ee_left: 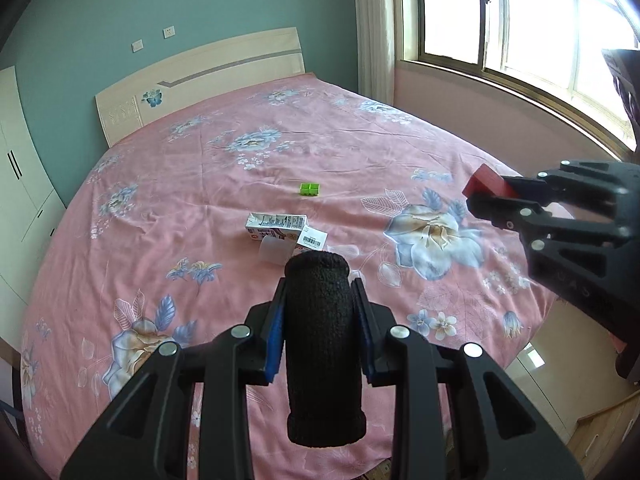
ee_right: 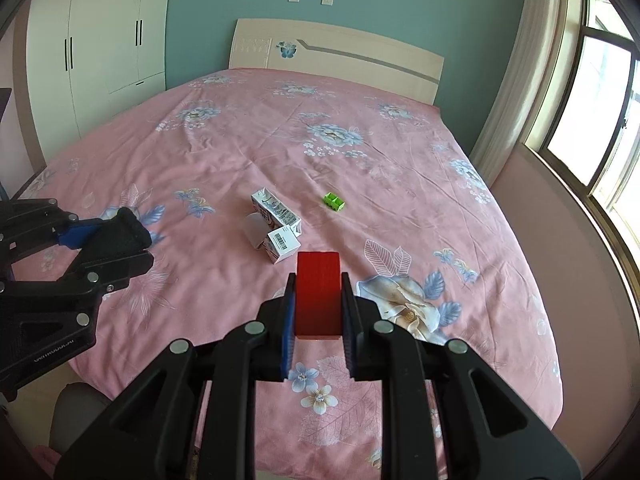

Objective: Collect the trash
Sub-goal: 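Carry foam tube with left tool while right tool carries red block to wastebasket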

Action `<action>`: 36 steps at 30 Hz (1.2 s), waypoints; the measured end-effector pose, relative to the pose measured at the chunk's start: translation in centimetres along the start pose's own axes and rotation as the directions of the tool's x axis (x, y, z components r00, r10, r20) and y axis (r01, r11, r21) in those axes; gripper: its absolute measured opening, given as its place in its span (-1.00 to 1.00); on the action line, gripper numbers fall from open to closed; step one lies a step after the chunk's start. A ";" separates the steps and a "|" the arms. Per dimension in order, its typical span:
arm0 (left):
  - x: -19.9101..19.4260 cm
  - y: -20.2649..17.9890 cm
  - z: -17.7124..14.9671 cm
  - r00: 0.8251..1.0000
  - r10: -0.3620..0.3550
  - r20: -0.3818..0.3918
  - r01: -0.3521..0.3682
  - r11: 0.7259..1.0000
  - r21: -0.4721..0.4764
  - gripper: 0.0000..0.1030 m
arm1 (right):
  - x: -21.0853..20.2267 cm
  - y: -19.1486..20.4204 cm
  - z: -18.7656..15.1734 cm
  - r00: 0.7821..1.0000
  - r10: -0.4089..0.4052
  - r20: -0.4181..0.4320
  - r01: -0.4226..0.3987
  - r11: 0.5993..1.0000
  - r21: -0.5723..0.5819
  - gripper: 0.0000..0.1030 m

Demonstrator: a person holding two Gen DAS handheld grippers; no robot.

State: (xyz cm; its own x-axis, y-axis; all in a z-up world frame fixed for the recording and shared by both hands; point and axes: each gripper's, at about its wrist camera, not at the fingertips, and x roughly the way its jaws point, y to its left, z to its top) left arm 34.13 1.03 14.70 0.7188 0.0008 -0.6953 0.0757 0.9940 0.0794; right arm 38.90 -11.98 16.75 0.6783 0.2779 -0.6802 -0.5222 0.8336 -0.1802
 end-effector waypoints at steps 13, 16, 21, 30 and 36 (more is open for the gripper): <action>-9.4 -1.4 -0.8 0.992 0.047 0.115 -0.056 0.995 0.079 -0.36 | -10.4 3.2 -2.9 0.997 -0.020 0.069 0.022 0.999 -0.030 -0.60; -10.7 -1.7 -1.3 0.991 0.044 0.126 -0.056 0.994 0.093 -0.36 | -11.7 3.9 -3.6 0.997 -0.025 0.078 0.029 0.999 -0.046 -0.60; -12.4 -2.2 -2.0 0.989 0.037 0.144 -0.053 0.992 0.113 -0.36 | -13.5 4.7 -4.6 0.995 -0.022 0.093 0.028 0.998 -0.061 -0.60; -13.5 -2.4 -4.4 0.990 0.016 0.137 -0.034 0.990 0.134 -0.36 | -15.0 6.8 -6.5 0.997 -0.014 0.082 0.022 0.995 -0.101 -0.60; -12.4 -2.3 -7.1 0.994 0.036 0.101 -0.053 0.984 0.169 -0.36 | -14.4 8.3 -8.5 0.999 -0.030 0.046 0.036 0.990 -0.138 -0.60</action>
State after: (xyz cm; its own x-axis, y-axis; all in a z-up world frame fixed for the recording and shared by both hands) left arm 20.16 -0.54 18.09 0.7870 0.0254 -0.6164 0.1537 0.9595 0.2359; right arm 20.46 -13.10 19.01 0.7163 0.2747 -0.6414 -0.5640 0.7691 -0.3006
